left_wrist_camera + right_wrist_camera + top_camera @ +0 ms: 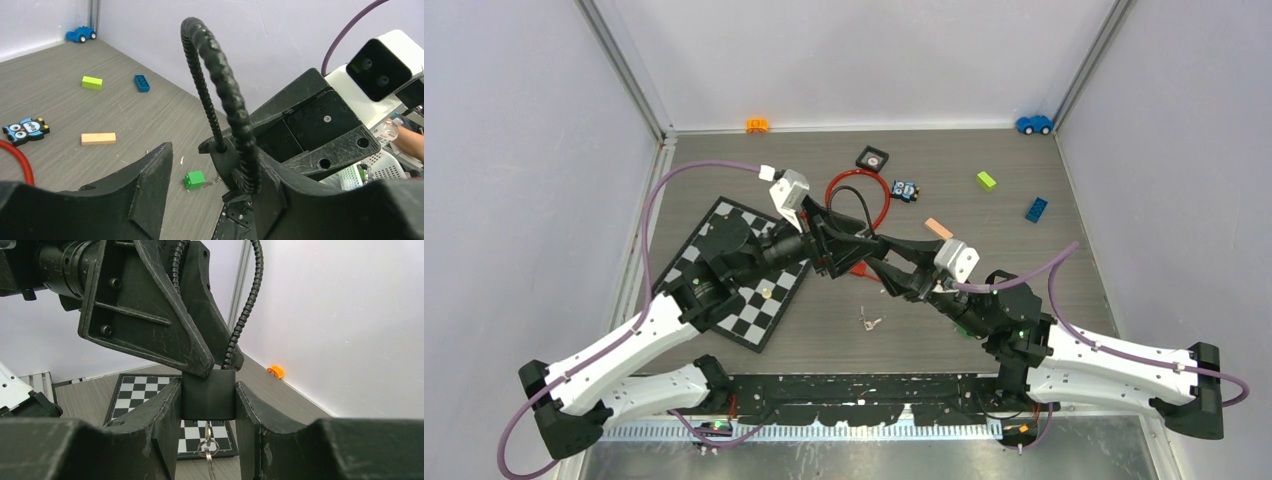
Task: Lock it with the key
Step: Lock the lock.
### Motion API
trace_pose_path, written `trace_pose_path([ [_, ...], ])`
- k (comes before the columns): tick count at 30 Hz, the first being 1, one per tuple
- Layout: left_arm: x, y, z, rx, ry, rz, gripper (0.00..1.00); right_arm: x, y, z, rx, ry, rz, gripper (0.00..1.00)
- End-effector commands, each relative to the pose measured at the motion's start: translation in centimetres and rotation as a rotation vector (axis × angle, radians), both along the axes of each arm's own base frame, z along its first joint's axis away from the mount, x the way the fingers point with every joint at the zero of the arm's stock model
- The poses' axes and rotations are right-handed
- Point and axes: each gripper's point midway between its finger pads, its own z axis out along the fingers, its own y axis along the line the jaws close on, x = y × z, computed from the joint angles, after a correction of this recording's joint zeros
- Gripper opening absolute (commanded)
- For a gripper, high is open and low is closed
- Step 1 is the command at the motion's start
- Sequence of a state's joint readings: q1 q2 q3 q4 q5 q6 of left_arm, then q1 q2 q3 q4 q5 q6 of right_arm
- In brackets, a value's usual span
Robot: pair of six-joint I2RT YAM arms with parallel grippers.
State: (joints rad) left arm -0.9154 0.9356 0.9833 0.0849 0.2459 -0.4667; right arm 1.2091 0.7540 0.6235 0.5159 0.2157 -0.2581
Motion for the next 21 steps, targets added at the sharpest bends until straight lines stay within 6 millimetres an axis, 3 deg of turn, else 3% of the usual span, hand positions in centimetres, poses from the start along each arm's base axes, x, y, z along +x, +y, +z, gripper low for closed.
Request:
trace_pose_path([
  [1,-1.2,-0.6,-3.2,0.096,0.068,-0.068,0.60,-1.7,-2.1,6.8,0.222,-0.103,0.036,0.01],
  [10,-2.2,-0.7,-1.3,0.043,0.051,-0.117,0.69,-1.0,-1.9,5.9,0.197,-0.091,0.003,0.01],
  [14,-2.9,-0.5,-0.1,0.016,0.033,-0.147,0.73,0.0,-1.9,5.2,0.181,-0.063,-0.044,0.01],
  [21,-4.7,-0.2,1.9,-0.053,-0.011,-0.224,0.87,2.0,-1.9,4.3,0.140,0.005,-0.151,0.01],
])
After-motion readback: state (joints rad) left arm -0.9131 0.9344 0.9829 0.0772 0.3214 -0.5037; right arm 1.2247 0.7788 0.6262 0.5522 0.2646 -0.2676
